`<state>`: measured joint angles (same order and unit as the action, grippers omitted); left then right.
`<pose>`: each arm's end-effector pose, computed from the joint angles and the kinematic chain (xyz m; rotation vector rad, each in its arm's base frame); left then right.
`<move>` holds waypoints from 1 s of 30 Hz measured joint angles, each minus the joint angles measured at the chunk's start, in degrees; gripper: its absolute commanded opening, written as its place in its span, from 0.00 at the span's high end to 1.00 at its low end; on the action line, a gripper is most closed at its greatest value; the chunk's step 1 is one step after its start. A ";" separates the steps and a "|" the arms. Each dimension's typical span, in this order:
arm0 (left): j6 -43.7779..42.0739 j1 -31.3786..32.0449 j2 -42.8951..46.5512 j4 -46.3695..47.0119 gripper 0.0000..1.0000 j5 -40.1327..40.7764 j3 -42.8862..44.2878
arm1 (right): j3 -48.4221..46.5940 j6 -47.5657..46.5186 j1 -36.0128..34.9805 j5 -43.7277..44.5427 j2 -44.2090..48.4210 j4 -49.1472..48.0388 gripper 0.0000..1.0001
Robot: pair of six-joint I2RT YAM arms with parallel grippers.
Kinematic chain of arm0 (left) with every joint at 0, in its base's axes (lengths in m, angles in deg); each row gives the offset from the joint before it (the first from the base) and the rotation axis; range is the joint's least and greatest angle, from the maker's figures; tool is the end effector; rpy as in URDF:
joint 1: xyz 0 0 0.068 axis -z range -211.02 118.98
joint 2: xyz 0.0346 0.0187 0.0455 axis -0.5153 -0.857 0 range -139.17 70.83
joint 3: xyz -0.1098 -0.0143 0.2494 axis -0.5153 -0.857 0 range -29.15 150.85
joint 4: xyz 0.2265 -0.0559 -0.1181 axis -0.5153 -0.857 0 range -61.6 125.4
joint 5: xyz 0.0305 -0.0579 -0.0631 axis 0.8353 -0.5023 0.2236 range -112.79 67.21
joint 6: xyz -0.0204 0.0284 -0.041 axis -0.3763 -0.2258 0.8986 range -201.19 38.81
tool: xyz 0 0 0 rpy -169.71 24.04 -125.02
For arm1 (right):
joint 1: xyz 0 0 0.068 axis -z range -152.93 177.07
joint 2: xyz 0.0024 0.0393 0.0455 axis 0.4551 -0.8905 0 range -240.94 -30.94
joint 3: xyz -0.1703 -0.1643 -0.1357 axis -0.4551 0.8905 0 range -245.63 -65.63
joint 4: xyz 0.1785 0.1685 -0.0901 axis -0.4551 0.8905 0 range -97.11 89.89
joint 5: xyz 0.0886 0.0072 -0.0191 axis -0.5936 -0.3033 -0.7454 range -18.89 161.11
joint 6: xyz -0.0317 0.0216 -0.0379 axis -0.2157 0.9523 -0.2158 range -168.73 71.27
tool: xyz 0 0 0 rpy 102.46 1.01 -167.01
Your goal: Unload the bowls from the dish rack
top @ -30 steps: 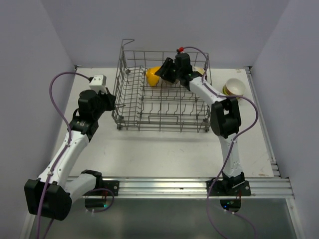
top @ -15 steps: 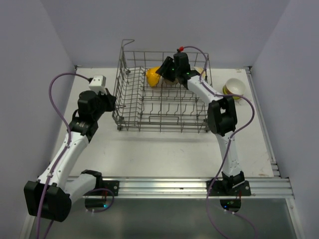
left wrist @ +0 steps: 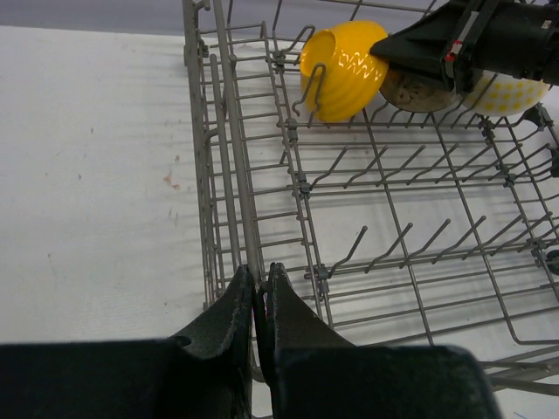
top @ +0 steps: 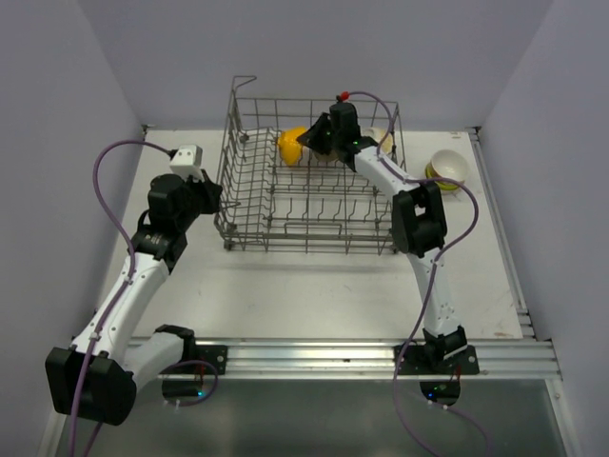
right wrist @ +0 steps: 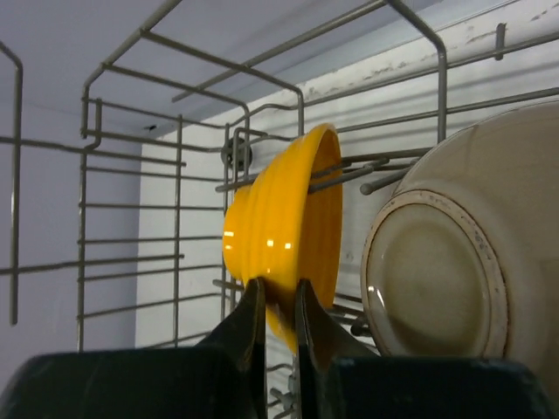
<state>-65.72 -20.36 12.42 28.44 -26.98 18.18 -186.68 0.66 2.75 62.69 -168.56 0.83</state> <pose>0.2332 -0.0466 0.3163 -0.0293 1.9024 -0.3798 0.5139 0.2380 0.2338 0.3634 2.0987 0.9459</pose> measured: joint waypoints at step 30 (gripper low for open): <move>0.00 0.00 0.31 -0.39 1.00 0.11 -0.11 | 13.25 12.87 1.77 -11.17 1.53 -28.28 1.00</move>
<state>-65.72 -20.36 12.72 28.05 -26.87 18.07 -173.44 13.53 4.52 51.52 -167.03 -27.45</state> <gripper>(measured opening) 0.065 0.081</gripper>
